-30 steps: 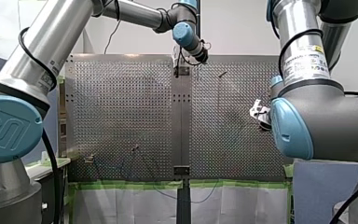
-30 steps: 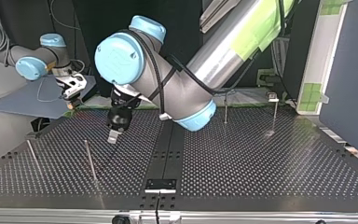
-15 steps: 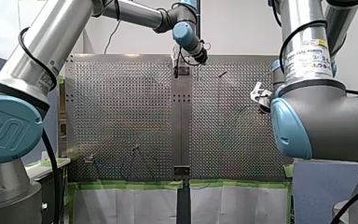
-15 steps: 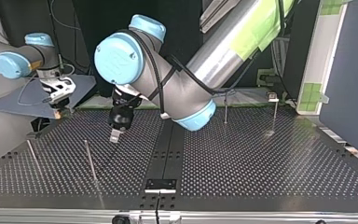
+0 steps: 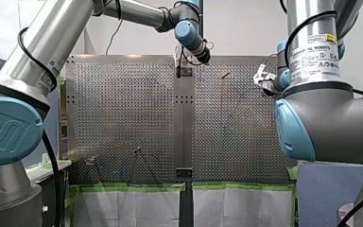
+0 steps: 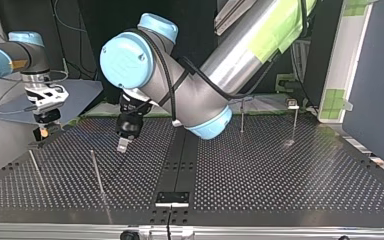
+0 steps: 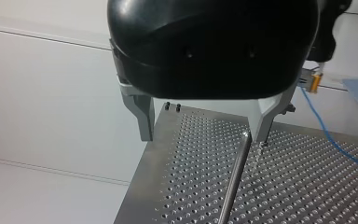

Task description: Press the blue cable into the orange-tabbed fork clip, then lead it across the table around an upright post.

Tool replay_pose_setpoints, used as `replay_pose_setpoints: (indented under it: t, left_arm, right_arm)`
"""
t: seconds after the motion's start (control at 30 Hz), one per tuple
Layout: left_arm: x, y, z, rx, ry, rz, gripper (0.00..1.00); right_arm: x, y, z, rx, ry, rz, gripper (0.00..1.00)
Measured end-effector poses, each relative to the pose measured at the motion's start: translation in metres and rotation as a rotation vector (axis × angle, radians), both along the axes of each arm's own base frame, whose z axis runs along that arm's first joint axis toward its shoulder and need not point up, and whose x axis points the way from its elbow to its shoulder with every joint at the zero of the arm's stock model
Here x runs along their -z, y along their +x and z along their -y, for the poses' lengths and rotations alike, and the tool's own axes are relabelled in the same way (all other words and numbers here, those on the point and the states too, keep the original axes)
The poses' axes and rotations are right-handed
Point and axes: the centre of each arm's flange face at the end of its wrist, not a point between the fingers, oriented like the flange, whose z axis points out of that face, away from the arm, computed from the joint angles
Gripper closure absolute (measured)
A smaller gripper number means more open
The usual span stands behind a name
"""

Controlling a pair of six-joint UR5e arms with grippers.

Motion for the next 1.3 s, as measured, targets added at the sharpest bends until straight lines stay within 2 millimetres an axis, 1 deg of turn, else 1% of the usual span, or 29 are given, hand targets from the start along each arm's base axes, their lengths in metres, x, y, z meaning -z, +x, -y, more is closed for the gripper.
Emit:
replay_pose_setpoints:
  t: [0.47,0.57,0.8,0.93,1.07,1.17,1.3]
  left_arm:
    - [0.000,-0.003,0.002,0.004,0.001,-0.001,0.01]
    - [0.008,-0.002,0.004,0.003,0.018,-0.016,0.01]
    - [0.047,0.008,0.015,-0.029,0.066,-0.054,0.01]
    - [0.055,0.006,0.020,-0.053,0.072,-0.060,0.01]
    - [0.054,-0.004,0.026,-0.059,0.055,-0.063,0.01]
    - [0.045,-0.017,0.030,-0.060,0.035,-0.056,0.01]
    - [0.026,-0.041,0.035,-0.039,0.009,-0.041,0.01]
  right_arm:
    - [-0.059,-0.003,-0.023,0.005,-0.099,0.009,1.00]
    - [-0.071,-0.005,-0.028,0.009,-0.121,0.012,1.00]
    - [-0.104,-0.009,-0.045,0.014,-0.180,0.015,1.00]
    - [-0.122,-0.011,-0.055,0.016,-0.212,0.016,1.00]
    - [-0.140,-0.011,-0.066,0.017,-0.240,0.015,1.00]
    - [-0.150,-0.012,-0.074,0.018,-0.258,0.014,1.00]
    - [-0.154,-0.011,-0.079,0.016,-0.262,0.013,1.00]
